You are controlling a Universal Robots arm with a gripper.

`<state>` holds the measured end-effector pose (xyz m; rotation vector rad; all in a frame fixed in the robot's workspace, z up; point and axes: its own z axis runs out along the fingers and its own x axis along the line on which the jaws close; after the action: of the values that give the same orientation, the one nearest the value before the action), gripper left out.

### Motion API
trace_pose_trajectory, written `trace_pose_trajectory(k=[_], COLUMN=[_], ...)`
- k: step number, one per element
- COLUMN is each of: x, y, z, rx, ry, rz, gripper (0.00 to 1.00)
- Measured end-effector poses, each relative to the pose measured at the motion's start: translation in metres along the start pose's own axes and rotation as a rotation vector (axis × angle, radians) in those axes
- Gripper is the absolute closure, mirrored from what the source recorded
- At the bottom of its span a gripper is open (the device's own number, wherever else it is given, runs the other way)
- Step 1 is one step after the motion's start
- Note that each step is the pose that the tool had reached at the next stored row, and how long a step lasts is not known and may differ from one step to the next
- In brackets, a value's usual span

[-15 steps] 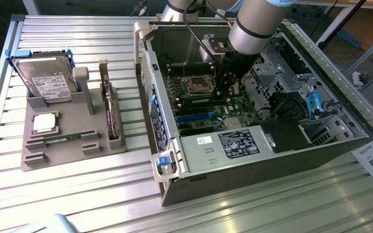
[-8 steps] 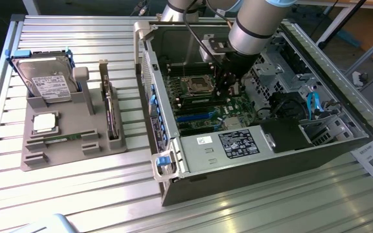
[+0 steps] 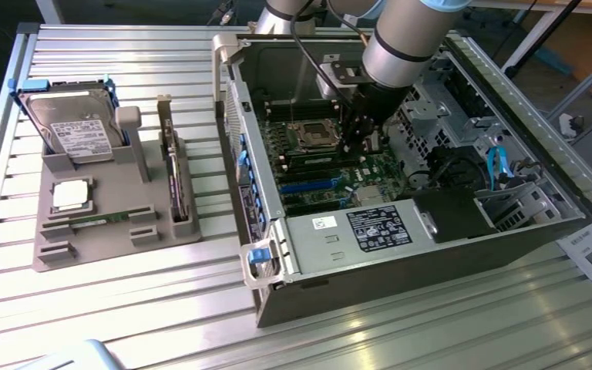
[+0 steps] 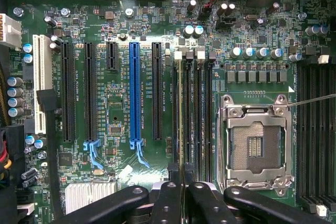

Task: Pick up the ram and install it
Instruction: 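Insert the ram into the slot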

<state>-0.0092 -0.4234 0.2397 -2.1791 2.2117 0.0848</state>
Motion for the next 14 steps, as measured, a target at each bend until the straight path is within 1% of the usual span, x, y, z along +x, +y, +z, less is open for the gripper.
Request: trace_pose_trajectory(k=[14], x=[-0.0016], y=[0.0], z=[0.0], rx=[0.0], ry=[0.0001], rz=[0.0], gripper=[0.88])
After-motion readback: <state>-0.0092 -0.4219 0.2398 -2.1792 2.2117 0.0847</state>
